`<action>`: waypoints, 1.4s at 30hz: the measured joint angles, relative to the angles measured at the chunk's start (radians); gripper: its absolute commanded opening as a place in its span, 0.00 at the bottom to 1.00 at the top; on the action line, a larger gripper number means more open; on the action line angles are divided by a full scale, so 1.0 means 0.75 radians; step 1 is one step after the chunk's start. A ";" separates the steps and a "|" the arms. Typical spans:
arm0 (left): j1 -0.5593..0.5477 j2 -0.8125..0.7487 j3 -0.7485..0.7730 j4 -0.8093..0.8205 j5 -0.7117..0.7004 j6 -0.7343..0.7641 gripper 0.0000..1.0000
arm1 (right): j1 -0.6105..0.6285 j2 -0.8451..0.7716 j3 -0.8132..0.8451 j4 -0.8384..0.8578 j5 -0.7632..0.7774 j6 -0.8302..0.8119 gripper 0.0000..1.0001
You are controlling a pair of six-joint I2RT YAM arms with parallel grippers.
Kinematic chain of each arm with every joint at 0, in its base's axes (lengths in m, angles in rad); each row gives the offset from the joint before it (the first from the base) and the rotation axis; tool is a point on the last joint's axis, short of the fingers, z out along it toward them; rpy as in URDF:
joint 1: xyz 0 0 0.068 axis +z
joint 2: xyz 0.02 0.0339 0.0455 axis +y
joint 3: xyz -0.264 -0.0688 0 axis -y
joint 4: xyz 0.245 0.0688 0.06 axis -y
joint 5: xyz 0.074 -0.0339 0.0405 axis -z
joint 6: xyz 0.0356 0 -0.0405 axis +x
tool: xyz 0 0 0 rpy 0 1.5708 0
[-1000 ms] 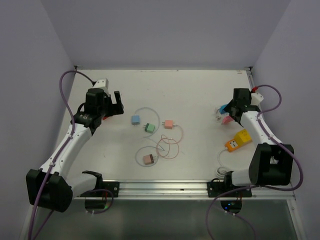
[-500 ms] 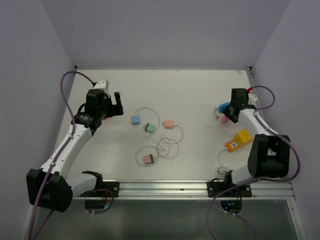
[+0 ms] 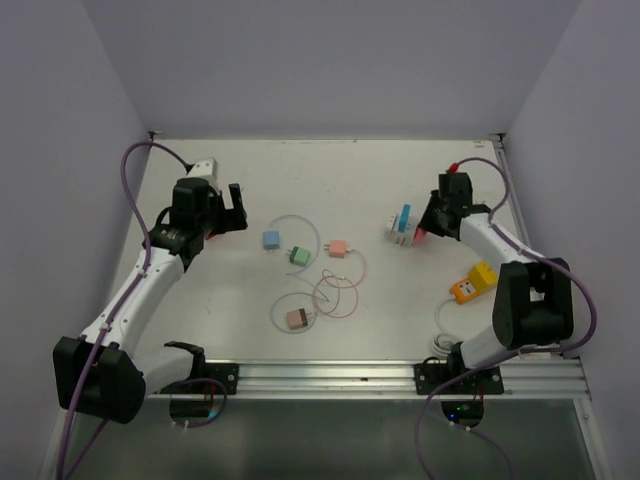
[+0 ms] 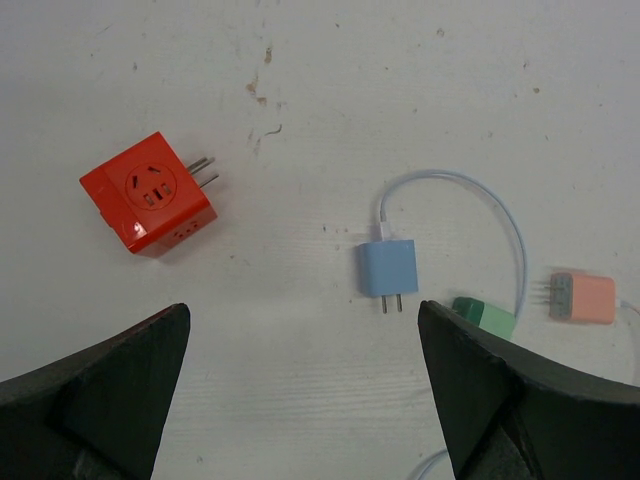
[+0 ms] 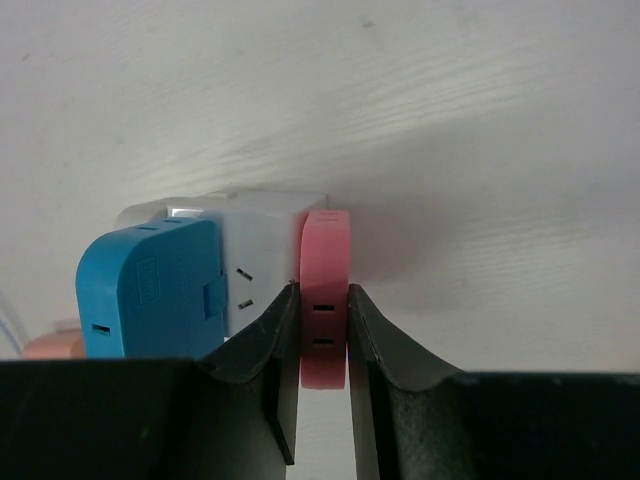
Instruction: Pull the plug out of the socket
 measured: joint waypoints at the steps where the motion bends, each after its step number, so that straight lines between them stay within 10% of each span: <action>1: 0.000 0.001 0.000 0.006 0.004 0.002 1.00 | 0.054 0.018 0.020 -0.003 -0.015 -0.025 0.00; 11: 0.000 0.018 -0.029 0.070 0.152 0.007 1.00 | 0.405 0.132 0.146 -0.029 -0.118 -0.142 0.00; 25: -0.032 0.095 -0.066 0.197 0.460 -0.044 1.00 | 0.452 0.158 0.169 -0.014 -0.148 -0.159 0.00; 42: -0.466 0.490 0.047 0.386 0.350 -0.389 0.92 | 0.452 0.098 0.047 0.136 -0.170 -0.142 0.00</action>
